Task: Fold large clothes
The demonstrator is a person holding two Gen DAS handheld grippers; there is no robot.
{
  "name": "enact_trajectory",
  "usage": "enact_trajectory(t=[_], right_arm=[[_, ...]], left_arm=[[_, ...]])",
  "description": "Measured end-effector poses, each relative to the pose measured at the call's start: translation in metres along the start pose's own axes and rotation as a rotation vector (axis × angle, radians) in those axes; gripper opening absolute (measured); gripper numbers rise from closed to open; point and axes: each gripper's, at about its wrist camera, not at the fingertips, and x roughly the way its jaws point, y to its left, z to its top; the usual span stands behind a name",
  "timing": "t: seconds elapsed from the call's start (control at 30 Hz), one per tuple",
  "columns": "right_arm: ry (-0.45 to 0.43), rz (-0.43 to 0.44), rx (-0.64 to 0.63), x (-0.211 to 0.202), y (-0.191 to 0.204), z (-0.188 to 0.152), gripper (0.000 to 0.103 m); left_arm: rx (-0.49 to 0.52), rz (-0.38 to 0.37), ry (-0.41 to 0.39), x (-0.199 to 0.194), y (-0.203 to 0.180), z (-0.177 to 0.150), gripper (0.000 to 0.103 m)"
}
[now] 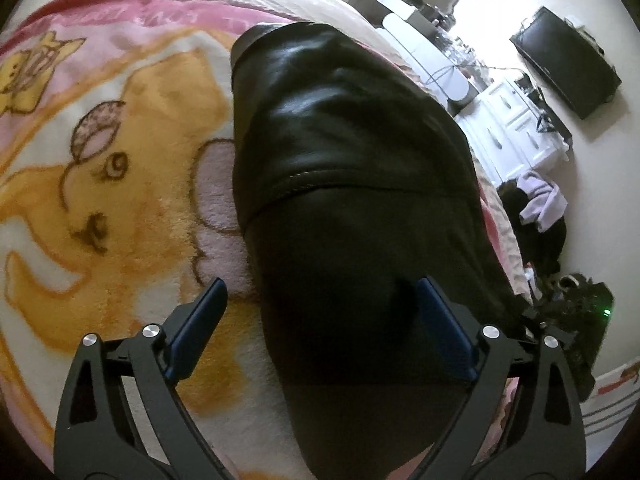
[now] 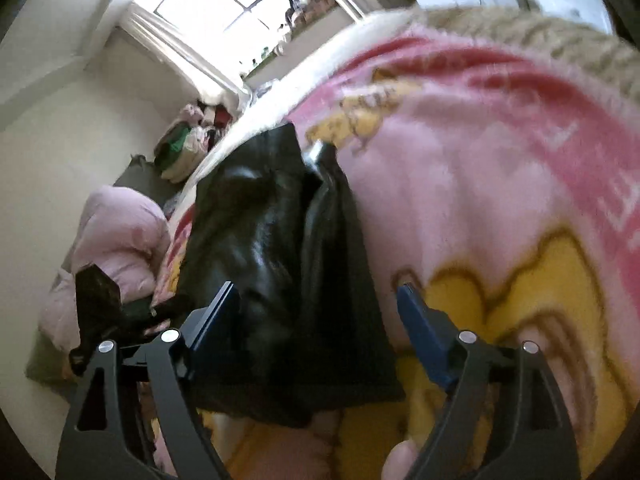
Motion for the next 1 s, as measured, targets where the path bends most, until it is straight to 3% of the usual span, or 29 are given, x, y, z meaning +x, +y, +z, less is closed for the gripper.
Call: enact_trajectory(t=[0.1, 0.13, 0.23, 0.47, 0.53, 0.63, 0.73, 0.87, 0.9, 0.93, 1.0], right_arm=[[0.066, 0.103, 0.093, 0.013, -0.016, -0.008, 0.062], [0.073, 0.101, 0.1, 0.016, -0.017, -0.009, 0.056], [0.069, 0.085, 0.102, 0.017, -0.013, -0.016, 0.051], [0.1, 0.123, 0.091, 0.011, 0.019, -0.057, 0.051], [0.092, 0.078, 0.056, 0.01, 0.027, -0.068, 0.051], [0.066, 0.004, 0.041, -0.001, 0.03, -0.064, 0.067], [-0.027, -0.064, -0.028, -0.028, 0.044, -0.052, 0.073], [-0.177, -0.191, -0.203, -0.05, 0.081, -0.028, 0.074], [-0.198, -0.215, -0.269, -0.046, 0.097, -0.017, 0.067], [-0.207, -0.225, -0.318, -0.04, 0.109, -0.011, 0.048], [-0.182, -0.24, -0.44, -0.02, 0.132, 0.004, 0.031]], left_arm=[[0.038, 0.019, 0.002, 0.001, -0.009, -0.002, 0.088], [0.045, 0.024, 0.002, 0.002, -0.01, -0.002, 0.088], [0.08, 0.048, 0.003, 0.001, -0.015, -0.003, 0.088], [0.205, 0.154, -0.016, -0.011, -0.024, -0.01, 0.088], [0.241, 0.172, -0.018, -0.01, -0.024, -0.014, 0.088], [0.267, 0.188, -0.03, -0.009, -0.026, -0.018, 0.088], [0.257, 0.186, -0.034, -0.009, -0.024, -0.017, 0.088], [0.261, 0.188, -0.038, -0.009, -0.024, -0.018, 0.088], [0.263, 0.19, -0.039, -0.009, -0.023, -0.018, 0.088], [0.267, 0.193, -0.04, -0.009, -0.024, -0.018, 0.088], [0.273, 0.2, -0.043, -0.009, -0.026, -0.02, 0.088]])
